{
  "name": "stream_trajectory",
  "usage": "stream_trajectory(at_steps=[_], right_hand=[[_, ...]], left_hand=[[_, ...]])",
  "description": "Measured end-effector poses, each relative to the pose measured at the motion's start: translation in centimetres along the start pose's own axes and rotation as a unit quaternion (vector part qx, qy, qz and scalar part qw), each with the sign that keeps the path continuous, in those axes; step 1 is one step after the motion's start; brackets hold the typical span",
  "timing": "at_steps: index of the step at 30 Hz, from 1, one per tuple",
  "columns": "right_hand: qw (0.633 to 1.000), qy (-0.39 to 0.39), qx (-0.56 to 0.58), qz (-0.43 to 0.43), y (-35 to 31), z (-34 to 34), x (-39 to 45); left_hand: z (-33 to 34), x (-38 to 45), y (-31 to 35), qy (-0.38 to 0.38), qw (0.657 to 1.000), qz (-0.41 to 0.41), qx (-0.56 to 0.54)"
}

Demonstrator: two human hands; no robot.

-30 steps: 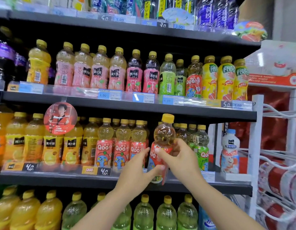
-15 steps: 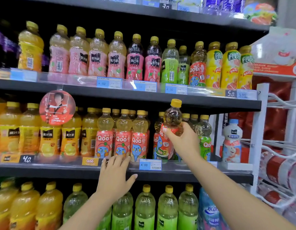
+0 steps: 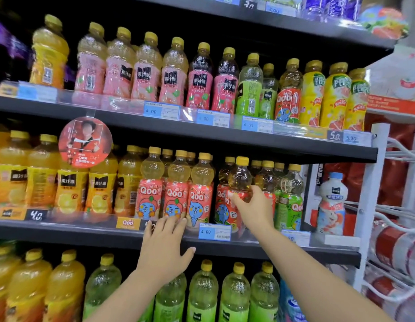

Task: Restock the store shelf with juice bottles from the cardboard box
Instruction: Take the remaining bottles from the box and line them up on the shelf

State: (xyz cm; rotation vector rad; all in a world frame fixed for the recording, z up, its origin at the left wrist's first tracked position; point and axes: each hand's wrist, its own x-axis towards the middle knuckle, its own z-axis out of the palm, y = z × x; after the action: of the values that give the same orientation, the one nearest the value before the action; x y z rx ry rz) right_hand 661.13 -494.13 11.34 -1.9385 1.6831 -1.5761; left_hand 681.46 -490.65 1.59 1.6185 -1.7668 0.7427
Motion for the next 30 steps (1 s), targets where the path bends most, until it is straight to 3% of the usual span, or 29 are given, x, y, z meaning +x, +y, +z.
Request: stream_trajectory(at_steps=[13, 30], right_hand=[[0.997, -0.045, -0.057, -0.003, 0.8, 2.6, 1.9], [0.996, -0.026, -0.084, -0.005, 1.0, 6.3, 3.8]], left_hand=[[1.0, -0.3, -0.2, -0.005, 0.999, -0.006, -0.032], [0.6, -0.4, -0.1, -0.018, 1.000, 0.001, -0.025]])
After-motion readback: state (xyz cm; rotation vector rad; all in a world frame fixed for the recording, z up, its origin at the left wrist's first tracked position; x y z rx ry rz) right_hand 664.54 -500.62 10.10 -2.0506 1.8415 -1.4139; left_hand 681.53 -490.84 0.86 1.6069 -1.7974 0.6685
